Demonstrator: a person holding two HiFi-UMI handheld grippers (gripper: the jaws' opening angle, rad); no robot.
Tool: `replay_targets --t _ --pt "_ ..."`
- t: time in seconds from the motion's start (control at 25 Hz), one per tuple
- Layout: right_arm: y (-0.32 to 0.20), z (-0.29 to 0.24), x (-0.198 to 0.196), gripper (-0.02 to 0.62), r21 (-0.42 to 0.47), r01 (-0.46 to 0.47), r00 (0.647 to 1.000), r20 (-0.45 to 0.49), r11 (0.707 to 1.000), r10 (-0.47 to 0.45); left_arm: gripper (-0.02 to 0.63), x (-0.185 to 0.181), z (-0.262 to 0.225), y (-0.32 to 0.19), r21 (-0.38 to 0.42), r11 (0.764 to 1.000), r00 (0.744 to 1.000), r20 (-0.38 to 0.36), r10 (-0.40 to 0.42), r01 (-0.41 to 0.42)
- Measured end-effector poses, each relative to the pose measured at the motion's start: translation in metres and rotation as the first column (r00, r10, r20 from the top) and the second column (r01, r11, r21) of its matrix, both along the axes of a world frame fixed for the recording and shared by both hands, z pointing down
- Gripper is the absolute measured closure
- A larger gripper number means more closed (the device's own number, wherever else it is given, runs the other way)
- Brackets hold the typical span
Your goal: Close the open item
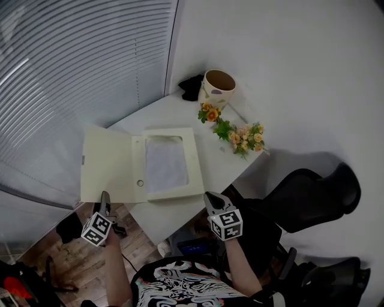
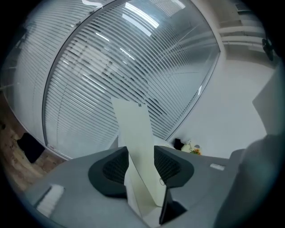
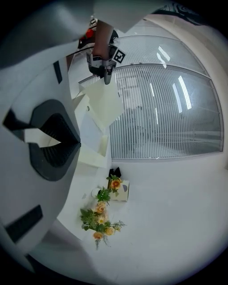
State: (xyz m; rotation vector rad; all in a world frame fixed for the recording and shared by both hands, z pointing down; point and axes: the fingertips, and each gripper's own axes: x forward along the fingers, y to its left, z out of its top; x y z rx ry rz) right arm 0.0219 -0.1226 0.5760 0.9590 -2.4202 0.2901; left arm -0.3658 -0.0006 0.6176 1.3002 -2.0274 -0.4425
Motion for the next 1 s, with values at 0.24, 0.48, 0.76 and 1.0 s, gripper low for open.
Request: replay_targets --t 0.24,0.48,0.76,1.0 --pt "-0.017 0.029 -0.007 0.592 -0.057 0.044 0.998 -0.036 0.997 -0.047 0.533 -0.007 -0.002 -0.007 -0.021 0.999 0.999 0.022 -0.029 0.029" --pt "-0.025 0.053 -0.009 0.592 -0.107 0.079 0.996 -0.04 0.991 -0.083 0.574 -0.004 -0.01 -0.008 -0.008 0.999 0.999 0.034 -0.034 0.035" --pt "-0.025 0.057 -0.012 0.592 -0.091 0.109 0.994 0.003 0.99 -0.109 0.586 0.0 -0.022 -0.012 0.015 0.999 0.997 0.061 -0.051 0.05" --pt "-0.023 0.058 -0.011 0.592 -0.094 0.111 0.993 0.044 0.989 -0.107 0.595 0.004 -0.027 -0.011 0.028 0.998 0.995 0.083 -0.051 0.048"
